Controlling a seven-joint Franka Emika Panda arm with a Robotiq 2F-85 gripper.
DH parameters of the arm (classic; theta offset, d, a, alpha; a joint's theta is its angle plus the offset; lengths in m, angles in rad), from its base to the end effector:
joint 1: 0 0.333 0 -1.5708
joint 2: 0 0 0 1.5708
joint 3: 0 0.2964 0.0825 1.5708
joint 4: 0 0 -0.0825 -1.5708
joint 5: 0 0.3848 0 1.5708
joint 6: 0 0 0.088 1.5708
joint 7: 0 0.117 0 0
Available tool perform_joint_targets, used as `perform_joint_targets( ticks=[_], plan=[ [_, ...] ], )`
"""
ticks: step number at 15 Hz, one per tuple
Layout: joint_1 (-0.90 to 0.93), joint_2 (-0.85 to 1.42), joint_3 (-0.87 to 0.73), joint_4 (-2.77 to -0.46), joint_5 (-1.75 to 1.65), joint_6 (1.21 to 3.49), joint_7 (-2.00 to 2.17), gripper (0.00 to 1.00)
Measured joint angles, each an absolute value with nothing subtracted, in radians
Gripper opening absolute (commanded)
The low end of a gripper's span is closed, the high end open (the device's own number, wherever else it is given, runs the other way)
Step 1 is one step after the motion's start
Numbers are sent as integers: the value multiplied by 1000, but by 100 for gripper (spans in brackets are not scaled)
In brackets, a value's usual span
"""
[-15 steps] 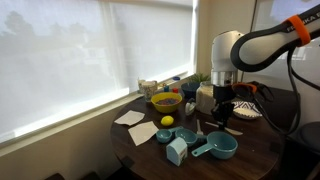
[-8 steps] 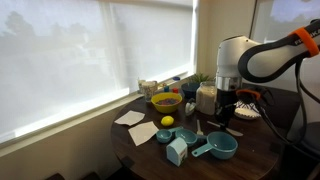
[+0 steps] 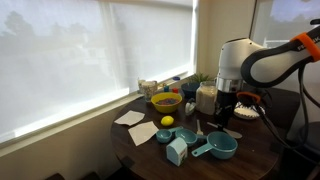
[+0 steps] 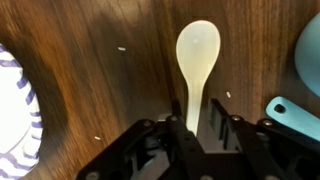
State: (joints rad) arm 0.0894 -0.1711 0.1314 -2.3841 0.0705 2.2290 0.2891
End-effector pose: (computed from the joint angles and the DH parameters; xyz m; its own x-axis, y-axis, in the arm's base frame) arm 0.4662 0.1071 0.3584 0.9936 -0.1126 0.0040 -0.1124 -0.9930 -0.0367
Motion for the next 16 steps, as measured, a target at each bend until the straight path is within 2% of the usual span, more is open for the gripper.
perform_joint_targets(
  ticks=[4, 5, 16],
  plan=[
    [89, -233, 131, -2377, 65, 2222, 289, 95],
    [89, -256, 132, -2373, 65, 2211, 289, 99],
    [34, -579, 125, -2265, 63, 1797, 355, 100]
  ],
)
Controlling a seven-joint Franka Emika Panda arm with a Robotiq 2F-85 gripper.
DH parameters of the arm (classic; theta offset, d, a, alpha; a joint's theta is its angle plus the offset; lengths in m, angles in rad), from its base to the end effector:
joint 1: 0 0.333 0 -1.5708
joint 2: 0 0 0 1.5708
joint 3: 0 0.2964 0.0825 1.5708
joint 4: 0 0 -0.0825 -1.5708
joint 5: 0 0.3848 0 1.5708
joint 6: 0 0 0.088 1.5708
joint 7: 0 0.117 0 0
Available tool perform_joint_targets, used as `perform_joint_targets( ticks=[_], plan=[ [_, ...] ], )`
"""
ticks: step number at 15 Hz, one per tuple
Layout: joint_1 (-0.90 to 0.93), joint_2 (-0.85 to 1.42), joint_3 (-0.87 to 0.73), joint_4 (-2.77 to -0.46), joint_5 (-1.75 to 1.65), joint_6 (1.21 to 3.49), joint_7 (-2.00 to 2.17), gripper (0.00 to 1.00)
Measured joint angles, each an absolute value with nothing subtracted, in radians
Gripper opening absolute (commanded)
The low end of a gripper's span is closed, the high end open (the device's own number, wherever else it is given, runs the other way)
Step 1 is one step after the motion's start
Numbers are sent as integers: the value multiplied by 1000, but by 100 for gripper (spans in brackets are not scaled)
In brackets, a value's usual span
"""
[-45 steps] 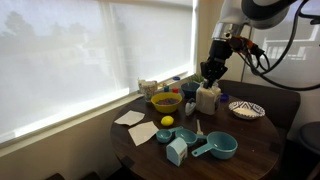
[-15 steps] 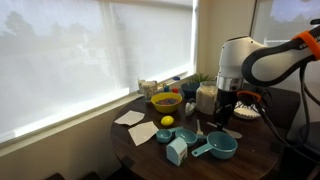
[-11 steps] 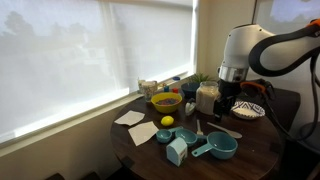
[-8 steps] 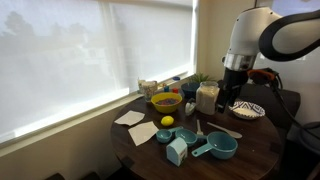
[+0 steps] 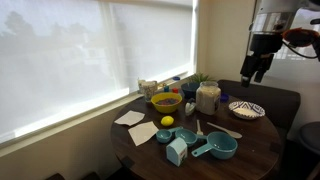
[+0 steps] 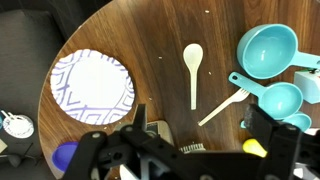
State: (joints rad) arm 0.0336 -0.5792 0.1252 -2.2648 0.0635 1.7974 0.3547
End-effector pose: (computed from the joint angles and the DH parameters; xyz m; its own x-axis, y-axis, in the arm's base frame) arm 0.3931 0.0763 0.5555 0.9696 -0.2220 0.1034 -0.2197 -0.9750 -0.0326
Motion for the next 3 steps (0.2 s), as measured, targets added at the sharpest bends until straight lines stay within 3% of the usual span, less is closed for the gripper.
perform_joint_targets(
  ticks=[3],
  plan=[
    [14, -609, 129, -2246, 63, 1725, 389, 100]
  ],
)
